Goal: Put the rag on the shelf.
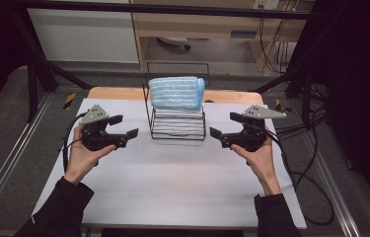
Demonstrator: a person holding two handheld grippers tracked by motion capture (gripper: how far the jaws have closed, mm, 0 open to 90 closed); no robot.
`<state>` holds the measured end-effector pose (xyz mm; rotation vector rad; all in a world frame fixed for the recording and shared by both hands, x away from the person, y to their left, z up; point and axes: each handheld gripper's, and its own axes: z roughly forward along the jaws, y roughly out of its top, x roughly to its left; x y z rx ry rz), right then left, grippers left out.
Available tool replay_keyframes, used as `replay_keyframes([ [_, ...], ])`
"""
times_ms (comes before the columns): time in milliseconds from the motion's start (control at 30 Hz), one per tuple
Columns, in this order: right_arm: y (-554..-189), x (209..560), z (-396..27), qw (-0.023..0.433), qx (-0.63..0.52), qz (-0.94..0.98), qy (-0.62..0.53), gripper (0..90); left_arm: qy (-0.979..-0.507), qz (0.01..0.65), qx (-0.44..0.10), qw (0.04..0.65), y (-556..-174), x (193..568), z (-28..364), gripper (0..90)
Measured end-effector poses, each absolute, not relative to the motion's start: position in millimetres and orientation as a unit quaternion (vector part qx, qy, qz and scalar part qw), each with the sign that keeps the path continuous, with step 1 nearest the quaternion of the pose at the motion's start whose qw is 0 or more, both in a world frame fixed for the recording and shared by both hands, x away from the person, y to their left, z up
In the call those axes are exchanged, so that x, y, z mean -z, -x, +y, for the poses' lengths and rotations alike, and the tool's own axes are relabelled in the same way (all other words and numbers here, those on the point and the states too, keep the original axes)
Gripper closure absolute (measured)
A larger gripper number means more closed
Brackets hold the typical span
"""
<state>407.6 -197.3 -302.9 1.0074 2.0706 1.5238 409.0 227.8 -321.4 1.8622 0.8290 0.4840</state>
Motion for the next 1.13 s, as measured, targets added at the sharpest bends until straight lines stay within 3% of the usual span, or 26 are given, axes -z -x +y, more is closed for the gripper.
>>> replay_keyframes([
  [733,-372.2,408.5,-244.4,0.133,-0.487,0.768,-0.395,0.4,-0.796,0.370,-0.173,0.446,-380.8,417.3,260.0,10.2],
  [1133,-362.4,433.5,-259.8,0.118,-0.469,0.772,-0.413,0.4,-0.804,0.370,-0.166,0.435,-374.0,435.2,264.0,10.2],
])
